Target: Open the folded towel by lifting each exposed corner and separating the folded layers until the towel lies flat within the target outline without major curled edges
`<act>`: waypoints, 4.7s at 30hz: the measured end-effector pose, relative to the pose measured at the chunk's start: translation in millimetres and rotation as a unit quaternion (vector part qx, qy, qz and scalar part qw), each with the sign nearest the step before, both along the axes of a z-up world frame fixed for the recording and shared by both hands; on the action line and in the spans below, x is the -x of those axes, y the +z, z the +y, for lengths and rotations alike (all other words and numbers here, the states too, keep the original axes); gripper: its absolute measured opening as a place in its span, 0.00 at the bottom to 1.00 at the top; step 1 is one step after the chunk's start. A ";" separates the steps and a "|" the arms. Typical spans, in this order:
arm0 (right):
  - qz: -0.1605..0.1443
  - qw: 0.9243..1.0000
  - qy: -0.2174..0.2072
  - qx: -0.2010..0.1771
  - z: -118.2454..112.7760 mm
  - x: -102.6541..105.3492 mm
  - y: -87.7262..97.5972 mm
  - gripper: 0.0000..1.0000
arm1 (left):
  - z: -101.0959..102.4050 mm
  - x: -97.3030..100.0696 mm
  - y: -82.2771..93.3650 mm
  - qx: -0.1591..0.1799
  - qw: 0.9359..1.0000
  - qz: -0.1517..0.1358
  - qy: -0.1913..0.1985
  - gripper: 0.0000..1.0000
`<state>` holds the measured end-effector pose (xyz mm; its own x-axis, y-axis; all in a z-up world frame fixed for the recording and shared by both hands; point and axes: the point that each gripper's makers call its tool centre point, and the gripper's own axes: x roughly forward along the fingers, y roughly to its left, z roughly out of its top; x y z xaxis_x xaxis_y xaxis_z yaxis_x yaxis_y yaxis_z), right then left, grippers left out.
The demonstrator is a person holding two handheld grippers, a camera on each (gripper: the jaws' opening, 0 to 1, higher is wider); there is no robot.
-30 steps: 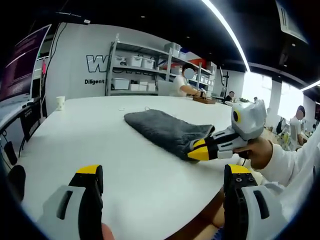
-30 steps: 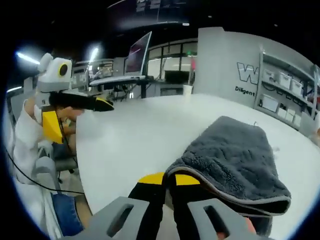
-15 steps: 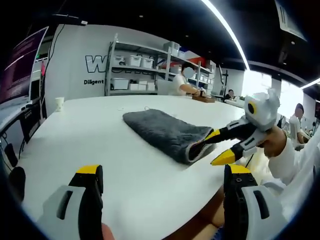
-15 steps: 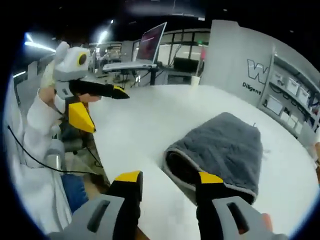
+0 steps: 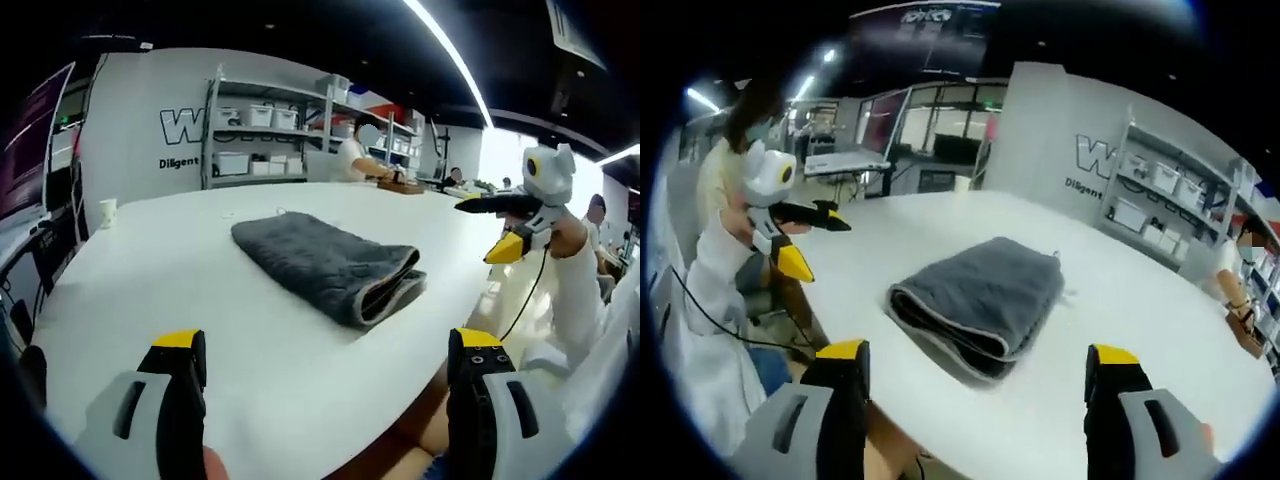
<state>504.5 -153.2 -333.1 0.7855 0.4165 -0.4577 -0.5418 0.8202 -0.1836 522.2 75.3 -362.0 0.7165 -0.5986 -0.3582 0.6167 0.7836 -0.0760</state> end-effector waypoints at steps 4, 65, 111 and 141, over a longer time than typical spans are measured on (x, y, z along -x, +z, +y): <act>0.015 1.000 -0.011 0.005 -14.9 3.1 -10.2 0.99 | -16.5 0.9 3.0 -0.013 1.000 -0.005 -0.011 1.00; 0.015 0.998 -0.042 -0.037 -65.5 17.5 0.8 0.99 | 22.5 -124.5 68.2 -0.039 0.978 -0.159 0.128 0.02; 0.020 0.998 -0.047 -0.035 -69.2 18.0 0.1 0.99 | 38.1 -6.2 40.3 -0.044 0.990 -0.075 0.112 0.89; 0.013 0.998 -0.047 -0.030 -71.5 21.8 4.0 0.99 | -148.5 -65.1 6.9 -0.073 0.993 -0.069 -0.063 0.97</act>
